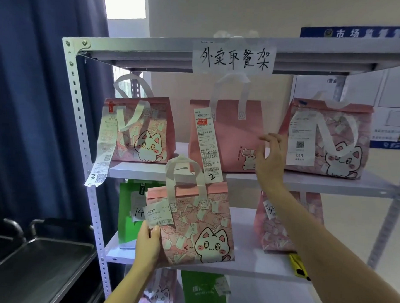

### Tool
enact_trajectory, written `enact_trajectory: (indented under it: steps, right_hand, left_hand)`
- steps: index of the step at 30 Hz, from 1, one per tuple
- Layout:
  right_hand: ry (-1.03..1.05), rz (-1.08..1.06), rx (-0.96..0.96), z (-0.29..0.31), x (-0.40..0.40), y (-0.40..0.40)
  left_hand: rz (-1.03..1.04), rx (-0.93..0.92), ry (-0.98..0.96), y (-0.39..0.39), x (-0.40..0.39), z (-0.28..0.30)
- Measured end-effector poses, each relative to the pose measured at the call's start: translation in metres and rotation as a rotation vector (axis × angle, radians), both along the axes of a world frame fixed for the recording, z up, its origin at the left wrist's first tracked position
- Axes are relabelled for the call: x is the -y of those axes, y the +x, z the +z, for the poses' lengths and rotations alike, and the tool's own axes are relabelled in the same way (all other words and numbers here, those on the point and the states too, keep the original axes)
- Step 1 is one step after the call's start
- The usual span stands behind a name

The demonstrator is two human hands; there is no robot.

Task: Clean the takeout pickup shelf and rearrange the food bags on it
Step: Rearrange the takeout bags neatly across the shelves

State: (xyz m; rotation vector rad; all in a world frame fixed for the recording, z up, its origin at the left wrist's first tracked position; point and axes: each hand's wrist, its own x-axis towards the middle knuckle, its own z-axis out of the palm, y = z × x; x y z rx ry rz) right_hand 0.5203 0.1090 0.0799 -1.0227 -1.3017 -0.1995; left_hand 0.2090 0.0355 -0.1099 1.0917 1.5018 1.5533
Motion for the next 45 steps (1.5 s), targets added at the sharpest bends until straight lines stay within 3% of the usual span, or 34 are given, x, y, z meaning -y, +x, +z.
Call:
enact_trajectory:
  steps: [7, 17, 28, 45]
  right_hand:
    - [-0.014, 0.071, -0.026, -0.08, 0.035, -0.034]
    - [-0.511, 0.309, -0.179, -0.194, 0.054, -0.071]
    - [-0.613, 0.298, -0.375, -0.215, 0.038, -0.049]
    - [-0.694, 0.101, -0.272, -0.212, -0.014, 0.016]
  left_hand:
    - [0.007, 0.05, -0.014, -0.011, 0.005, -0.023]
    - [-0.027, 0.044, -0.094, -0.01, 0.011, -0.06]
    - [-0.12, 0.063, -0.15, 0.017, -0.022, -0.074]
    - [-0.242, -0.099, -0.11, 0.054, -0.105, -0.046]
